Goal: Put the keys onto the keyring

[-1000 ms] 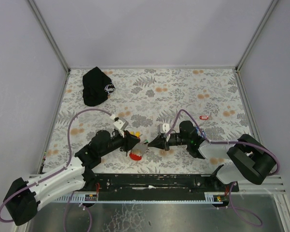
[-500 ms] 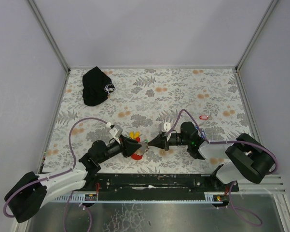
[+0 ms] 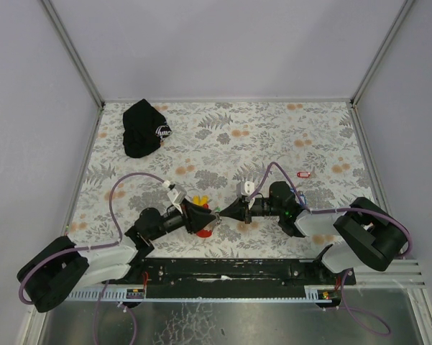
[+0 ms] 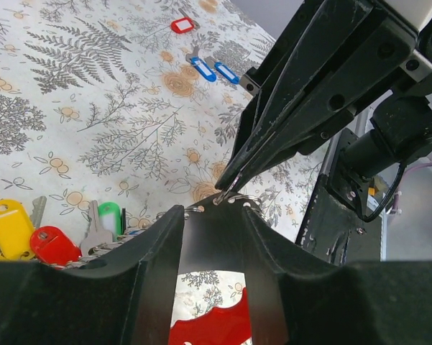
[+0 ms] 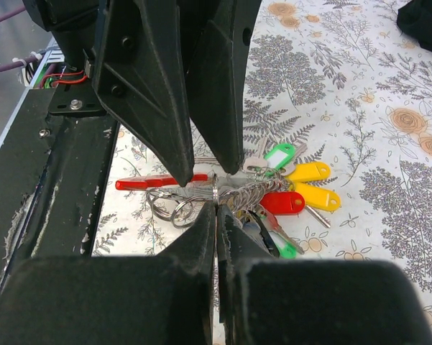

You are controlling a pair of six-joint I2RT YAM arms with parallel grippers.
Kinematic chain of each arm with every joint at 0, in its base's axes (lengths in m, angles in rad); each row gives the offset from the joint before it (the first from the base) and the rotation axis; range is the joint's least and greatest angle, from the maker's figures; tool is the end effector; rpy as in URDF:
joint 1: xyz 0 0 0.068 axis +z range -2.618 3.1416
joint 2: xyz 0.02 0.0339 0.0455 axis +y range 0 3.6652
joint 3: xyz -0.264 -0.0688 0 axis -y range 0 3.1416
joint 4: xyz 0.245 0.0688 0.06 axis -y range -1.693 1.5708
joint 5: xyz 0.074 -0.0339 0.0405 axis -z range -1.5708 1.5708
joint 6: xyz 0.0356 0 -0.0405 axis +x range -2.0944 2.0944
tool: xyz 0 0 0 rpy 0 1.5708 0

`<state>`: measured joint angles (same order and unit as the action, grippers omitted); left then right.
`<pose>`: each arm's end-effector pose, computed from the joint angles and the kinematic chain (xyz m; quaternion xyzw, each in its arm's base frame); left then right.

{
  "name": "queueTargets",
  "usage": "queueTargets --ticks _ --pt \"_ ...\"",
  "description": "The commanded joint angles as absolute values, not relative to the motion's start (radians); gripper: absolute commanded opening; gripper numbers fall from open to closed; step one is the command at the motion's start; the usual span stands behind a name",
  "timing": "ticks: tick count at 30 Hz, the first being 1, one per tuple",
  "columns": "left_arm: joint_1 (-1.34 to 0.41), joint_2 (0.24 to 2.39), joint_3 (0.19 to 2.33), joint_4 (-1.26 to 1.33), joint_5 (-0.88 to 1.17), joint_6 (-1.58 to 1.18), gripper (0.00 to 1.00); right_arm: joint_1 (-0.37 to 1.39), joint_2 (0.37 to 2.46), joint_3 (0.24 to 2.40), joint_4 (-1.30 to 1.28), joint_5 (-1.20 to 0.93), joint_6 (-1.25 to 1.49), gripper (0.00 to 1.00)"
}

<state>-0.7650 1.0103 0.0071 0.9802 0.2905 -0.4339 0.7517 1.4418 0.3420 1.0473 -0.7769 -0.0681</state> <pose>0.1156 -0.1251 0.1603 0.2164 0.6813 -0.4756 0.5126 0.1655 0.1889 0.1790 -0.5067 0.5119 0.4724 0.5081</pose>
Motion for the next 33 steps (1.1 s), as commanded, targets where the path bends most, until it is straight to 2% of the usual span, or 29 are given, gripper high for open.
queueTargets --ticks 1,6,16,25,29,33 --pt "-0.762 1.052 0.018 1.119 0.317 -0.432 0.34 0.745 1.444 0.342 1.129 -0.787 -0.057 0.0" --pt "-0.761 1.093 0.038 1.138 0.321 -0.428 0.27 0.745 1.447 0.342 1.13 -0.791 -0.055 0.0" --pt "-0.762 1.15 0.057 1.174 0.342 -0.425 0.22 0.745 1.452 0.346 1.129 -0.804 -0.052 0.0" --pt "-0.762 1.166 0.076 1.144 0.365 -0.397 0.0 0.745 1.451 0.343 1.132 -0.803 -0.05 0.0" --pt "-0.761 1.122 0.1 1.043 0.365 -0.35 0.0 0.746 1.437 0.333 1.127 -0.782 -0.053 0.05" --pt "-0.762 1.014 0.14 0.844 0.322 -0.269 0.0 0.746 1.398 0.314 1.1 -0.737 -0.064 0.17"
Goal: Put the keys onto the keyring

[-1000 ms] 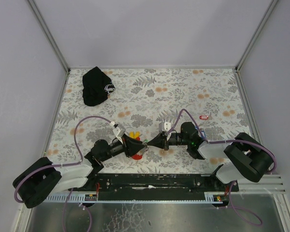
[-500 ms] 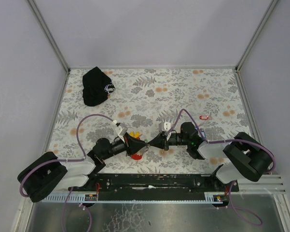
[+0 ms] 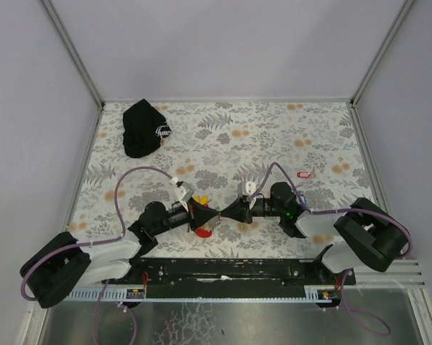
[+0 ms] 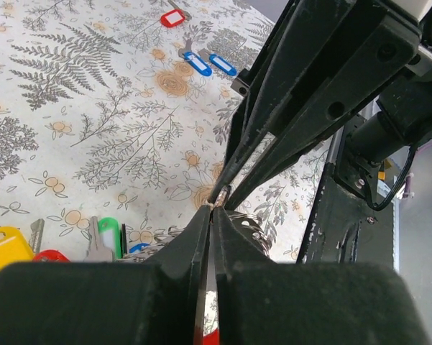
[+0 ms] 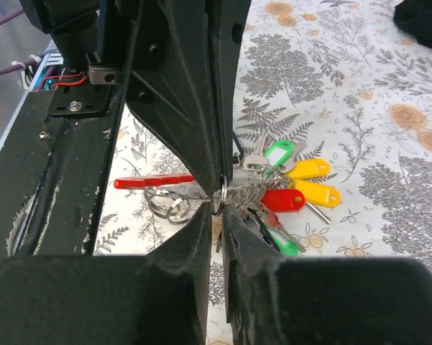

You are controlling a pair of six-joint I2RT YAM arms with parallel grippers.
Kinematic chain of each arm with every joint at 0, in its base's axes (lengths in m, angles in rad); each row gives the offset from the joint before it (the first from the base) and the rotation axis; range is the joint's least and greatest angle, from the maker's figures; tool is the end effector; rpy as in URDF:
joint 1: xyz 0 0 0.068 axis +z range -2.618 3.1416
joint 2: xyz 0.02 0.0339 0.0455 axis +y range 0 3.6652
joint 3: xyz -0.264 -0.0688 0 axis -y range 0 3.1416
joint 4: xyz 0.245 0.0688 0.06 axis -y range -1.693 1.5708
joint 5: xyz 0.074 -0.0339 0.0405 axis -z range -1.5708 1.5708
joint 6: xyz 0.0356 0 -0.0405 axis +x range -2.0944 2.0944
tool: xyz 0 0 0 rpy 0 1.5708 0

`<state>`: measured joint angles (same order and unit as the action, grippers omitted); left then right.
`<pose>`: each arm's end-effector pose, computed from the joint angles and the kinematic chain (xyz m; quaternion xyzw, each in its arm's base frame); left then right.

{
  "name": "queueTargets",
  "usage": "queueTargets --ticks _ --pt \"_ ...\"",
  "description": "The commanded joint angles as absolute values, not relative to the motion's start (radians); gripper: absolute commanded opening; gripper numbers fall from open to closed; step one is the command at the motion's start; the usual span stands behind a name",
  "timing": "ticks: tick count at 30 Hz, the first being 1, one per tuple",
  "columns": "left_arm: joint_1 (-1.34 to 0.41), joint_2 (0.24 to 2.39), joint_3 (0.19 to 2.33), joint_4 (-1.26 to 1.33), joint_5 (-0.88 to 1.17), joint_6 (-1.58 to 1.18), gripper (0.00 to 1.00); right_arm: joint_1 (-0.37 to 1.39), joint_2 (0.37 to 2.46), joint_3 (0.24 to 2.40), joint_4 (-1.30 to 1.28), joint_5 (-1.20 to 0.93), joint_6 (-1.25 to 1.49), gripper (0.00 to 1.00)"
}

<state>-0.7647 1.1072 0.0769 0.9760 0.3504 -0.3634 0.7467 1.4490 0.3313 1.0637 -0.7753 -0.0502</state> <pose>0.1263 -0.1381 0.1646 0.2599 0.6767 -0.4689 0.5046 0.1654 0.1870 0.1762 -0.5004 0.5186 0.4752 0.5049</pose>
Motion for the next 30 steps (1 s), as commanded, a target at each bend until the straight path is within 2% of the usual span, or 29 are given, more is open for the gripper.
queueTargets --ticks 1,2,10,14,23,28,30 --pt "-0.764 0.99 0.152 0.789 0.308 -0.247 0.0 0.746 1.387 0.309 1.094 -0.724 -0.068 0.21" --pt "-0.767 0.964 0.168 0.734 0.293 -0.227 0.0 0.746 1.374 0.302 1.088 -0.712 -0.068 0.27" --pt "-0.824 0.923 0.29 0.417 0.178 -0.081 0.0 0.745 1.209 0.285 0.898 -0.465 -0.064 0.47" --pt "-0.853 0.985 0.341 0.349 0.147 -0.048 0.0 0.745 1.109 0.295 0.735 -0.316 -0.041 0.52" --pt "-0.897 1.122 0.429 0.291 0.137 0.001 0.0 0.745 0.988 0.398 0.327 0.068 0.155 0.64" --pt "-0.896 1.115 0.409 0.312 0.119 -0.011 0.0 0.746 1.013 0.486 0.092 0.349 0.269 0.84" --pt "-0.896 1.11 0.399 0.326 0.11 -0.02 0.0 0.742 1.035 0.522 0.013 0.487 0.318 0.88"
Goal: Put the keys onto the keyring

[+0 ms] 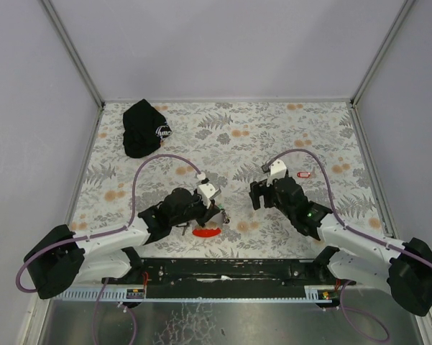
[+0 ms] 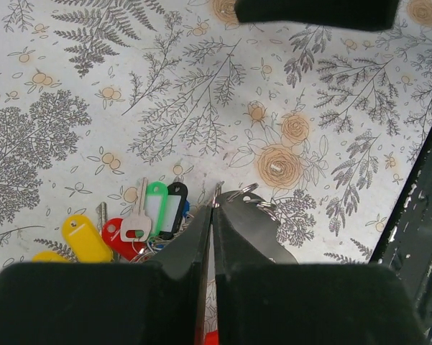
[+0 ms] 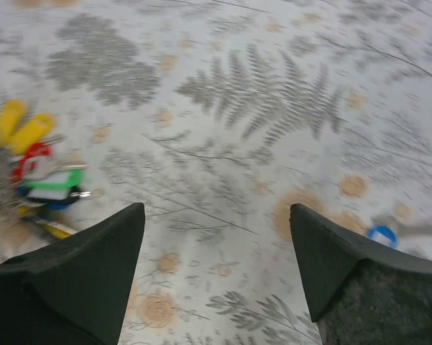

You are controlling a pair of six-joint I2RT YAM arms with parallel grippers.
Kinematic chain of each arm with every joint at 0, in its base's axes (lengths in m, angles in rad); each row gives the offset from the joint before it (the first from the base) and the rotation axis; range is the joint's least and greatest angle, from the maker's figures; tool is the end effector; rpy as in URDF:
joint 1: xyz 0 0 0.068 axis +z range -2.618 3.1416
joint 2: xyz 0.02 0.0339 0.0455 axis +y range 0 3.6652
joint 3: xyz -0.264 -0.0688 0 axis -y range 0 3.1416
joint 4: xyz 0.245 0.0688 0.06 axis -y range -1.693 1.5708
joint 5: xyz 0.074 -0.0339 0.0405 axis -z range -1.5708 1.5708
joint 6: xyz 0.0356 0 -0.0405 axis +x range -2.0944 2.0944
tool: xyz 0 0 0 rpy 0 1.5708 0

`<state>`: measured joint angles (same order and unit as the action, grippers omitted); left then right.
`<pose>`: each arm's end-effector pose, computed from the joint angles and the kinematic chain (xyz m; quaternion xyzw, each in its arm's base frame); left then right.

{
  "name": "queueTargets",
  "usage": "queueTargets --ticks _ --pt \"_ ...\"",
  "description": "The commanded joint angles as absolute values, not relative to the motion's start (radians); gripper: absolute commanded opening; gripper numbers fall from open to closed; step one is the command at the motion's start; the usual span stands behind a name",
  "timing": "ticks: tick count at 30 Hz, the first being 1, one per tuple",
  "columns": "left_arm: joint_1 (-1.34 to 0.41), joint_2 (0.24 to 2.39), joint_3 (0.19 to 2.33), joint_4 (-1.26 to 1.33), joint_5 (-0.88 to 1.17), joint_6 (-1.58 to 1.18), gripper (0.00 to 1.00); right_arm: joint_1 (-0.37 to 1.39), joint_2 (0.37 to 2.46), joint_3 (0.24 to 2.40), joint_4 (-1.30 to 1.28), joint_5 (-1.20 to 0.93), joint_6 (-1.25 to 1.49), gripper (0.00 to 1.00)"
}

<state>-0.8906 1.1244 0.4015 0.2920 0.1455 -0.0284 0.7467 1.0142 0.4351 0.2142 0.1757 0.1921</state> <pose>0.1398 -0.1810 0.1889 0.3865 0.7465 -0.2935 0.4552 0.1659 0.1451 0.2149 -0.1768 0.8028 0.1911 0.5365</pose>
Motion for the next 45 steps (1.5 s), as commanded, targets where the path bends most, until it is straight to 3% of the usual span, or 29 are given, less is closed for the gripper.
queueTargets --ticks 1,5,10,18,24,30,34,45 --pt "-0.897 1.107 0.394 0.334 0.1 -0.026 0.0 0.737 1.048 0.538 -0.028 0.544 0.342 0.89" --pt "-0.896 1.089 0.376 0.351 0.073 -0.04 0.0 0.659 1.077 0.563 -0.081 0.584 0.411 0.87" --pt "-0.895 1.055 0.349 0.366 0.055 -0.055 0.0 0.488 1.156 0.577 -0.076 0.466 0.473 0.81" --pt "-0.896 1.044 0.345 0.367 0.042 -0.057 0.0 0.381 1.36 0.636 -0.011 0.391 0.503 0.71" --pt "-0.896 1.057 0.35 0.364 0.038 -0.055 0.0 0.375 1.462 0.676 -0.018 0.307 0.512 0.67" --pt "-0.897 1.061 0.356 0.359 0.04 -0.054 0.0 0.377 1.516 0.689 -0.053 0.133 0.552 0.54" --pt "-0.896 1.049 0.352 0.358 0.038 -0.055 0.0 0.423 1.533 0.691 -0.014 0.019 0.585 0.5" --pt "-0.896 1.018 0.341 0.356 0.032 -0.058 0.0 0.486 1.526 0.862 -0.164 0.077 0.351 0.48"
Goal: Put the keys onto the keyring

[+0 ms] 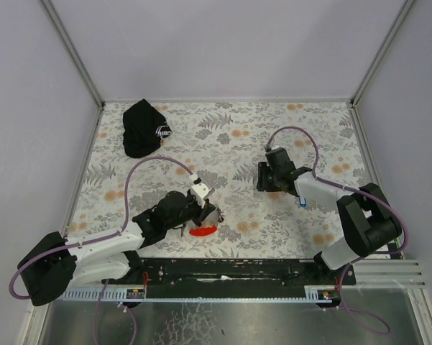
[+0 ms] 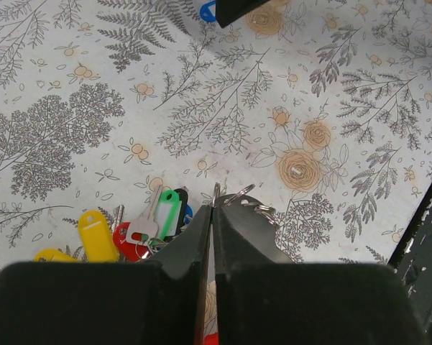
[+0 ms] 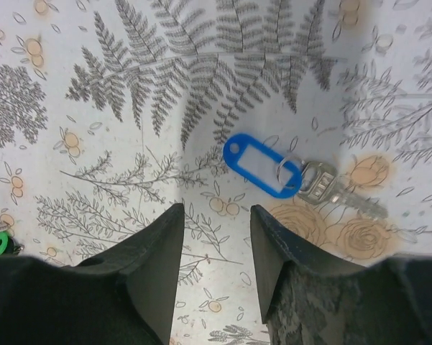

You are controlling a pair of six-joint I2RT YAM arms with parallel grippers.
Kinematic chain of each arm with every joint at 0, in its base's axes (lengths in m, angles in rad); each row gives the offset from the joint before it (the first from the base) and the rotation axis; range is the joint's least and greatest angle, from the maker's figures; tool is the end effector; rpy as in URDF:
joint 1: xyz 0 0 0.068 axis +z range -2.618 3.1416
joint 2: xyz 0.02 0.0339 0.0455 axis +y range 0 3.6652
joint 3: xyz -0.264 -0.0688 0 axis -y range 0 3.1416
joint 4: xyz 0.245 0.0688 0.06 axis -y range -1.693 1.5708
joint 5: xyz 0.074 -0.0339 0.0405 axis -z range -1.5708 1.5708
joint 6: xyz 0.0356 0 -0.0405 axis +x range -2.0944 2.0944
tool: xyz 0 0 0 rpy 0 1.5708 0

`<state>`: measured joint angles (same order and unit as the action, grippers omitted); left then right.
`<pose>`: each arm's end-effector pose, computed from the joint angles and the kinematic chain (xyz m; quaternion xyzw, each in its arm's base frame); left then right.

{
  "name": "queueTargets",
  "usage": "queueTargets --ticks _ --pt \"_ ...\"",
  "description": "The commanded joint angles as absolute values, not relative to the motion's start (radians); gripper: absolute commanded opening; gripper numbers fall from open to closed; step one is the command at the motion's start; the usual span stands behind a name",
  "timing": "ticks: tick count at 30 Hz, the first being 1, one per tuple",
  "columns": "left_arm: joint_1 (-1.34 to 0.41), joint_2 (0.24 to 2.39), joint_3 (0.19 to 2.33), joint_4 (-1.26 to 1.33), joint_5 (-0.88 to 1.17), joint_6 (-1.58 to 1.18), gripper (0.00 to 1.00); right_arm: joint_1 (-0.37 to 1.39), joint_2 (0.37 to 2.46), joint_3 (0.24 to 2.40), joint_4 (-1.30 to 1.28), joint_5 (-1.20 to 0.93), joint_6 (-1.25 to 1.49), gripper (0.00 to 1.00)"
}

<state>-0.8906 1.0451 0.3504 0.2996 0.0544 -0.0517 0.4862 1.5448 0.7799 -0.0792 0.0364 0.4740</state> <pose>0.1339 -0.1686 0.1889 0.3525 0.7536 -0.2718 0.4837 0.2696 0.1410 0.1691 0.0008 0.9346 0.1490 0.3230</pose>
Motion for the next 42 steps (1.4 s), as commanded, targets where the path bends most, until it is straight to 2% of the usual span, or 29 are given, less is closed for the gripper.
queueTargets --ticks 1,4,8,14,21,26,33,37,42 --pt "-0.897 1.017 0.341 0.356 0.031 -0.059 0.0 0.486 1.526 0.875 -0.181 0.092 0.332 0.48" --pt "-0.896 1.016 0.341 0.354 0.03 -0.061 0.0 0.488 1.55 0.909 -0.22 0.136 0.292 0.45" --pt "-0.896 1.017 0.342 0.351 0.03 -0.06 0.0 0.487 1.626 0.973 -0.283 0.174 0.255 0.36" --pt "-0.895 1.017 0.342 0.352 0.032 -0.058 0.0 0.496 1.717 1.027 -0.293 0.221 0.241 0.28" --pt "-0.897 1.021 0.343 0.353 0.037 -0.058 0.0 0.499 1.759 1.062 -0.301 0.279 0.225 0.26" --pt "-0.897 1.019 0.343 0.348 0.041 -0.058 0.0 0.499 1.782 1.065 -0.317 0.313 0.228 0.2" --pt "-0.896 1.011 0.341 0.349 0.049 -0.058 0.0 0.494 1.741 1.047 -0.326 0.333 0.266 0.11" --pt "-0.896 1.004 0.342 0.347 0.05 -0.058 0.0 0.474 1.706 1.05 -0.35 0.277 0.321 0.04" --pt "-0.896 0.993 0.339 0.347 0.054 -0.06 0.0 0.471 1.632 1.042 -0.391 0.187 0.43 0.0"
